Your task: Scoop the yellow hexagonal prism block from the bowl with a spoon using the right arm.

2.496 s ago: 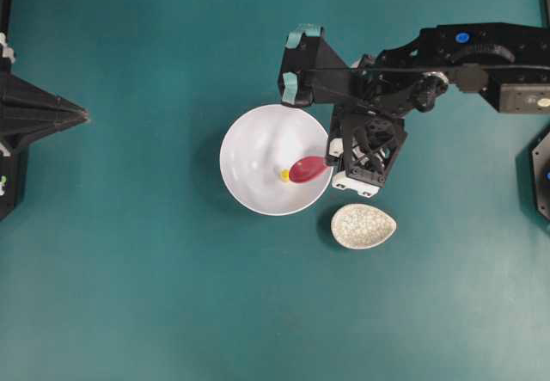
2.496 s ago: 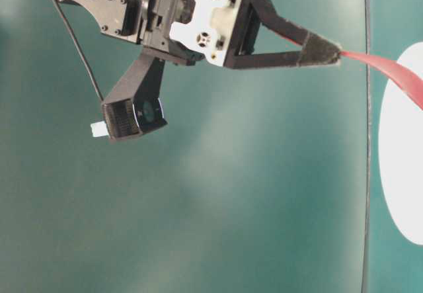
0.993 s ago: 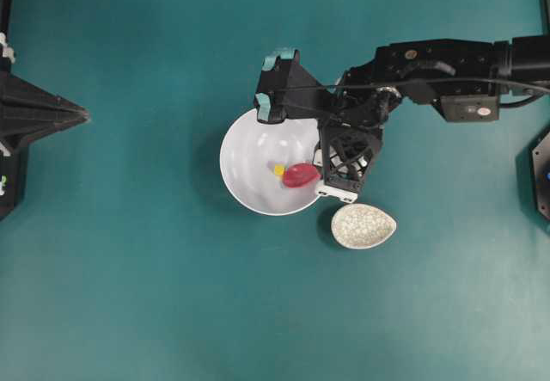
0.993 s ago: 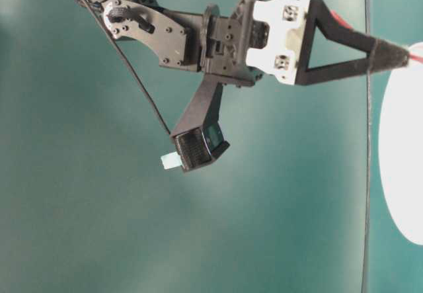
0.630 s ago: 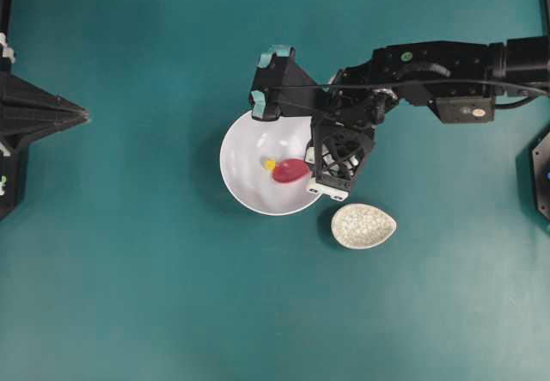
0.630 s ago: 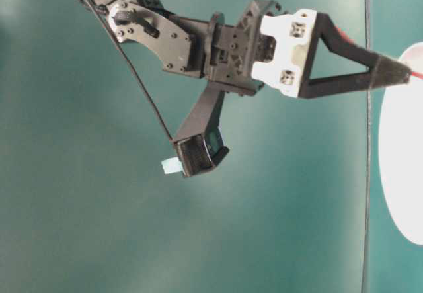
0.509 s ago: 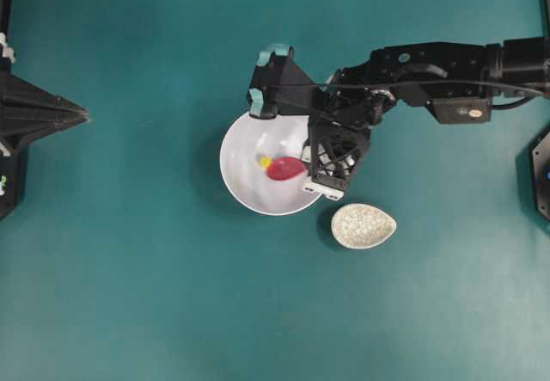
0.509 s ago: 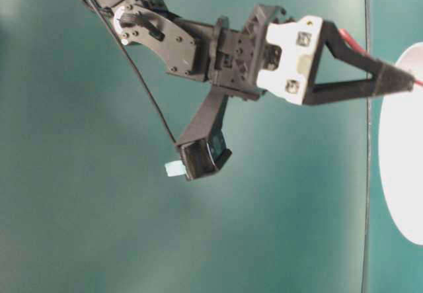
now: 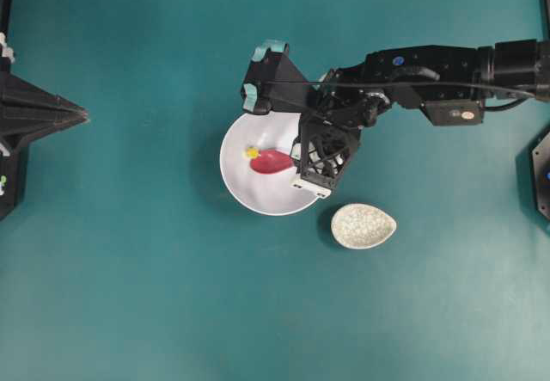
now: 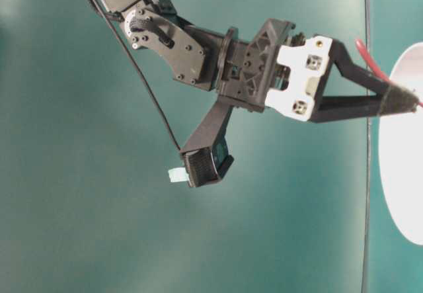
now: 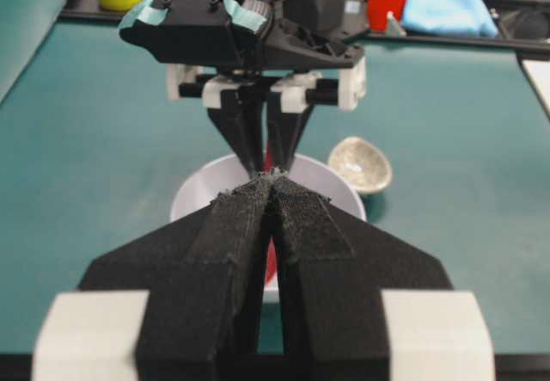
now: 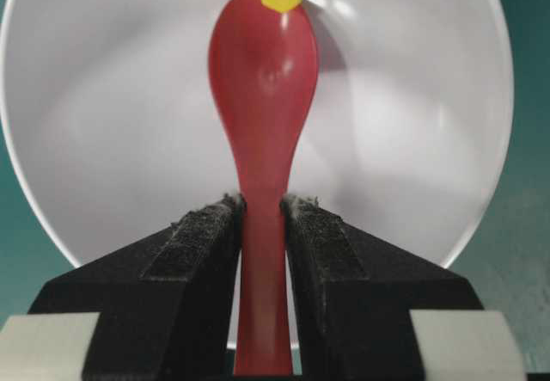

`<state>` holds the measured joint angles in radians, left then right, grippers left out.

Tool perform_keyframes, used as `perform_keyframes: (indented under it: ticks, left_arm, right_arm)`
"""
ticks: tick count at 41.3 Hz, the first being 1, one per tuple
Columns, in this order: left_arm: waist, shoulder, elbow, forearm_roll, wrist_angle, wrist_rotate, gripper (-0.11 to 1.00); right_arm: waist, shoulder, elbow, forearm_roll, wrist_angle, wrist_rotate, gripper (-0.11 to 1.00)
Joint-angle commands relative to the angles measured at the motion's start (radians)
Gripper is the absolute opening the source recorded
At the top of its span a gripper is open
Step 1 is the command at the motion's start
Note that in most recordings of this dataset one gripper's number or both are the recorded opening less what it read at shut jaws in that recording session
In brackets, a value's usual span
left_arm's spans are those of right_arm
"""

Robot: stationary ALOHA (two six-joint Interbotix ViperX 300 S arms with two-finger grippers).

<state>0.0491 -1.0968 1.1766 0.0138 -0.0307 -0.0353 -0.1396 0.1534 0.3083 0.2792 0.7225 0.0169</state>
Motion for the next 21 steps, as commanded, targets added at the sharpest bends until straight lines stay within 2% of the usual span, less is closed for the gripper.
perform_keyframes:
  ticks: [1, 21]
  left_arm:
    - [0.002, 0.005, -0.023, 0.003, -0.005, 0.0, 0.0]
    - [0.002, 0.006, -0.023, 0.003, -0.005, -0.003, 0.0]
  right_arm:
    - [-0.002, -0.017, -0.015, -0.005, -0.029, 0.002, 0.25]
    - [-0.002, -0.018, 0.005, -0.061, -0.058, 0.003, 0.25]
